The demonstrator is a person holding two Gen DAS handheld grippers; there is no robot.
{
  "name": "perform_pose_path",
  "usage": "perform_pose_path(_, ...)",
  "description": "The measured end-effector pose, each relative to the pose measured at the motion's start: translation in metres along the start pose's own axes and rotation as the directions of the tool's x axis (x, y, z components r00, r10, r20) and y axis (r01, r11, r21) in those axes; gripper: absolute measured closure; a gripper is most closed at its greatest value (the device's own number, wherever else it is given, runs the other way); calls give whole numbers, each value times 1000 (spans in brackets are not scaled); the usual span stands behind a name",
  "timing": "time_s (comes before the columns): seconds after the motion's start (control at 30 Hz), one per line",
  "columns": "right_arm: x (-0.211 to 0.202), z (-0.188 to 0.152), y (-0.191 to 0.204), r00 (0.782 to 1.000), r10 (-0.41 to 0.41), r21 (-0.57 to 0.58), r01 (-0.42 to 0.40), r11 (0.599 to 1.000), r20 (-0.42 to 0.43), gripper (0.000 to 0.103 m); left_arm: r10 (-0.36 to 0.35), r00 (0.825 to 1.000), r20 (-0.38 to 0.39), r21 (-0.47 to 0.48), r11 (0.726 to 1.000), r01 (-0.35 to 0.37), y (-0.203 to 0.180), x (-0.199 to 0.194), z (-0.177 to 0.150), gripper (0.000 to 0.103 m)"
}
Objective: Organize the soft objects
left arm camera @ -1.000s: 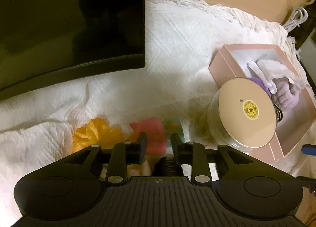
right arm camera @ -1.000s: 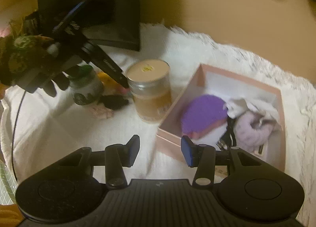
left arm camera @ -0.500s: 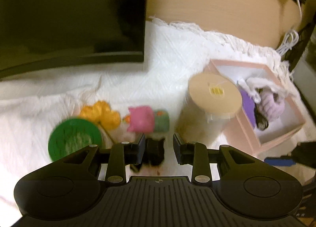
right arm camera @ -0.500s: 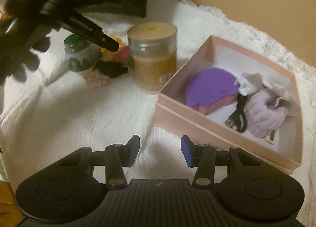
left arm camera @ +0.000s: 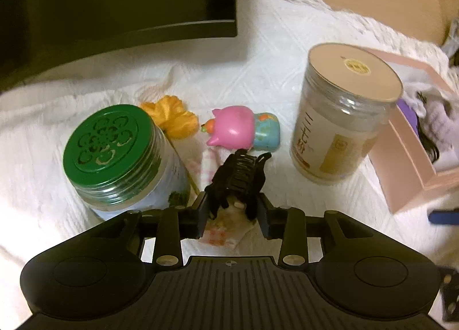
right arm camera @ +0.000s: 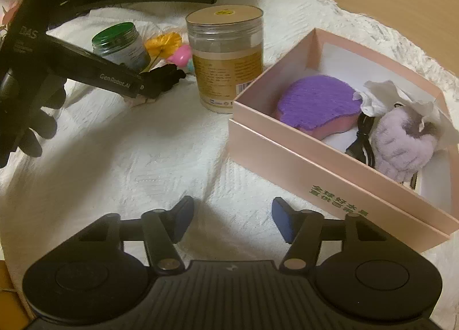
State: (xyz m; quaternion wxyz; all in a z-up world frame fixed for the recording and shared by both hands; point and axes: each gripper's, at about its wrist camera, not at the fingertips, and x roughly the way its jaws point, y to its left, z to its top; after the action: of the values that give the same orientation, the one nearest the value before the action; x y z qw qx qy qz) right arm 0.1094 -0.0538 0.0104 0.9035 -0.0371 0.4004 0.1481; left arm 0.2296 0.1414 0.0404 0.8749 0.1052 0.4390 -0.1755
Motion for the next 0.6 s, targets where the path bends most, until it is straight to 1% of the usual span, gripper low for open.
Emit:
perform_pose_path(0.17,-2,-4,0,1000,-2,-1,2,1000,28,35,-30,999,15,-74,997,31,4,1,1,60)
perform_pose_path(0.2,-2,-4,-1,999,-3,-2,3,1000,34,35,-40,999,12,-94,995,41,5,3,0,57)
perform_pose_path(0.27,-1,-5,-1,999,-7,-1,7,1000,48,32,-44,999,24,-123,991,47,6,3,-2,57)
perform_pose_path(0.3,-2,-6,0,998,-8,-2,8,1000,54,32,-56,998,33,-143,988,60,5,0,-6,57)
perform_pose_path(0.37,-3,-9,0,998,-9,0,9,1000,67,32,-101,994,52,-178,978,109,7,-7,-17,57)
perform_pose_path(0.5,-6,-15,2,995,-21,12,20,1000,98,30,-178,981,80,-173,967,190,0,-21,-37,57)
perform_pose_path(0.57,-6,-16,2,994,-25,15,23,1000,109,29,-185,978,100,-180,963,201,-3,-27,-42,58)
perform_pose_path(0.6,-6,-17,3,993,-26,17,24,1000,111,29,-179,977,112,-190,962,198,-3,-31,-44,59)
